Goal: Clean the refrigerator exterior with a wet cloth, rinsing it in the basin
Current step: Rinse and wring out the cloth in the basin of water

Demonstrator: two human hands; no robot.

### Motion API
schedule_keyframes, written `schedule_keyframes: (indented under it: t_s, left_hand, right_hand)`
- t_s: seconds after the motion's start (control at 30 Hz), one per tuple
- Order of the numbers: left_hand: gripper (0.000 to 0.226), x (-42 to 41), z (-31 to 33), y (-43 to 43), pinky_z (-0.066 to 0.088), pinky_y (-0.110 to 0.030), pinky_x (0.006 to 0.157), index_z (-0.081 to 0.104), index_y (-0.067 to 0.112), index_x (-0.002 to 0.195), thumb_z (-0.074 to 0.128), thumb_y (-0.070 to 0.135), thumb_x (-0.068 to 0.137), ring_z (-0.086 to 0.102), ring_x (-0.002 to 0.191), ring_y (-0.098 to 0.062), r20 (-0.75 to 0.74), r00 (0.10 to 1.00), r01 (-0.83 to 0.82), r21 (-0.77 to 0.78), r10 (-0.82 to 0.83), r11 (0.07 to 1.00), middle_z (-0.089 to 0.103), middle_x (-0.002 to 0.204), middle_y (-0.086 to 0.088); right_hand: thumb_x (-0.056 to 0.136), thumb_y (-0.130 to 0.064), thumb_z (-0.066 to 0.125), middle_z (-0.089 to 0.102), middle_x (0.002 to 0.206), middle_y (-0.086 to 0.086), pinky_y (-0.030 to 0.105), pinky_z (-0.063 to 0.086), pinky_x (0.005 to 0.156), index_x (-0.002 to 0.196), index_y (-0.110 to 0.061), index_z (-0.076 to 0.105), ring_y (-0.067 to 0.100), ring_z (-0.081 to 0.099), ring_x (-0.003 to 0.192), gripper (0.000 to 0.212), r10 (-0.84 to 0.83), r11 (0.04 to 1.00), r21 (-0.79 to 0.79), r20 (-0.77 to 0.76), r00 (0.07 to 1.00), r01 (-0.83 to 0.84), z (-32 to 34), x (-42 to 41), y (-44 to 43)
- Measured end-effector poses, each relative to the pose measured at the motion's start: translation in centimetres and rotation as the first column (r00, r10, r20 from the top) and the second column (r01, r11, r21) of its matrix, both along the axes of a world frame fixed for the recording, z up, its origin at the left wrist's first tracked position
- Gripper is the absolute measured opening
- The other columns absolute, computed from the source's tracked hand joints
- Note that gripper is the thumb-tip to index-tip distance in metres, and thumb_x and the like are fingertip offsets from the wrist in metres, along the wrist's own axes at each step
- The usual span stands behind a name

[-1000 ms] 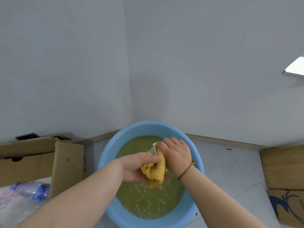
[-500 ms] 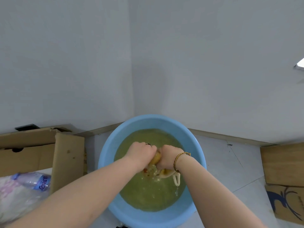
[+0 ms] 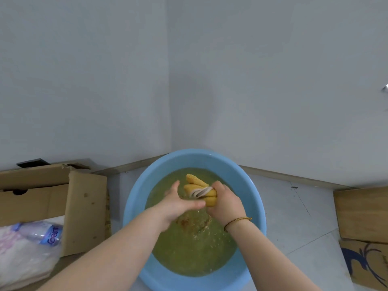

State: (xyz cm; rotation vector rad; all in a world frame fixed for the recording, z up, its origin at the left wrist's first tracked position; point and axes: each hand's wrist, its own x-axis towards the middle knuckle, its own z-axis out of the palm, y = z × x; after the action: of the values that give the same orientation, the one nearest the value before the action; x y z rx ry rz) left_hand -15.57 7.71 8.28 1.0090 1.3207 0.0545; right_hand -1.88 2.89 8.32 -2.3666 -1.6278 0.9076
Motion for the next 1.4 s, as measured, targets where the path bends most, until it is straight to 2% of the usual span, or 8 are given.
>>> schedule_keyframes:
  t_s: [0.17, 0.33, 0.47, 0.63, 0.83, 1.07, 1.23, 1.4]
  left_hand:
    - [0.046, 0.1, 1.3, 0.3, 0.055, -0.031, 0.056, 0.056, 0.004, 0.084, 0.061, 0.049, 0.075, 0.065, 0.054, -0.023, 0.284, 0.717, -0.372, -0.617, 0.637, 0.694, 0.064, 0.059, -0.013]
    - [0.018, 1.3, 0.5, 1.3, 0.053, -0.023, 0.05, 0.06, 0.013, 0.084, 0.054, 0.03, 0.087, 0.062, 0.049, -0.012, 0.369, 0.554, -0.521, -0.546, 0.746, 0.656, 0.067, 0.06, 0.0]
    - [0.032, 2.4, 0.8, 1.9, 0.043, -0.016, 0.041, 0.051, 0.017, 0.061, 0.054, 0.036, 0.087, 0.049, 0.035, -0.01, 0.413, 0.53, -0.585, -0.454, 0.741, 0.672, 0.053, 0.041, 0.003]
    - [0.06, 2.3, 0.9, 2.5, 0.037, -0.016, 0.04, 0.045, 0.018, 0.033, 0.044, 0.035, 0.09, 0.04, 0.031, -0.011, 0.51, 0.592, -0.516, -0.355, 0.624, 0.78, 0.039, 0.032, 0.002]
    - [0.04, 2.0, 1.7, 2.5, 0.042, -0.018, 0.044, 0.051, 0.017, 0.035, 0.049, 0.037, 0.07, 0.046, 0.036, -0.014, 0.596, 0.717, -0.258, -0.254, 0.361, 0.932, 0.046, 0.036, -0.001]
    - [0.042, 1.2, 2.1, 3.3, 0.053, -0.026, 0.065, 0.065, 0.011, 0.108, 0.031, 0.031, 0.096, 0.066, 0.06, -0.013, 0.527, 0.839, -0.007, -0.24, 0.137, 0.971, 0.071, 0.064, -0.007]
    - [0.082, 1.0, 0.9, 2.0, 0.054, -0.032, 0.07, 0.011, 0.03, 0.145, 0.058, 0.003, 0.084, 0.052, 0.114, -0.024, 0.37, 0.929, 0.1, -0.274, 0.009, 0.956, 0.028, 0.149, -0.004]
    - [0.029, 0.5, 0.3, 0.2, 0.054, -0.04, 0.07, 0.051, 0.008, 0.101, 0.065, 0.004, 0.076, 0.061, 0.074, -0.019, 0.221, 0.811, 0.585, -0.32, -0.542, 0.745, 0.057, 0.084, -0.006]
  right_hand:
    - [0.051, -0.006, 0.068, 0.061, 0.068, -0.001, 0.018, 0.046, 0.044, 0.082, -0.016, 0.042, 0.017, 0.057, 0.053, 0.042, 0.265, 0.693, 0.527, 0.449, 0.854, -0.492, -2.5, -1.5, -1.5]
    - [0.062, -0.013, 0.062, 0.06, 0.067, -0.001, 0.012, 0.039, 0.047, 0.085, -0.012, 0.048, 0.015, 0.056, 0.051, 0.027, 0.049, 0.741, 0.658, 0.142, 0.989, -0.131, -2.1, -3.6, -1.8]
    - [0.079, -0.013, 0.062, 0.051, 0.067, -0.009, 0.017, 0.041, 0.053, 0.077, -0.023, 0.043, 0.013, 0.053, 0.064, 0.021, -0.321, 0.921, 0.086, -0.385, 0.865, 0.38, -1.0, -4.8, -1.1]
    - [0.082, -0.015, 0.059, 0.048, 0.064, -0.006, 0.018, 0.042, 0.064, 0.061, -0.025, 0.038, 0.014, 0.049, 0.066, 0.032, -0.096, 0.995, -0.063, -0.428, 0.899, 0.077, -0.8, -3.9, 1.1]
    - [0.062, -0.007, 0.068, 0.051, 0.046, -0.002, 0.022, 0.041, 0.043, 0.055, -0.014, 0.051, 0.012, 0.046, 0.042, 0.021, -0.305, 0.928, -0.373, -0.778, 0.549, -0.013, -0.9, -1.9, 0.5]
    - [0.088, -0.022, 0.055, 0.062, 0.104, 0.003, 0.021, 0.042, 0.074, 0.11, -0.013, 0.057, 0.017, 0.059, 0.094, 0.024, 0.298, 0.953, 0.059, -0.03, 0.954, -0.296, -0.7, -0.7, 1.1]
    - [0.052, -0.01, 0.072, 0.049, 0.051, -0.003, 0.019, 0.035, 0.046, 0.066, -0.016, 0.047, 0.014, 0.048, 0.038, 0.029, 0.268, 0.803, 0.449, 0.313, 0.911, -0.39, -2.0, 0.6, 0.5]
    - [0.086, -0.001, 0.02, 0.055, 0.059, -0.003, 0.044, 0.051, 0.081, 0.073, -0.019, 0.044, 0.015, 0.05, 0.05, 0.033, 0.307, 0.547, 0.497, 0.629, 0.714, -0.673, -2.2, 0.8, 0.3]
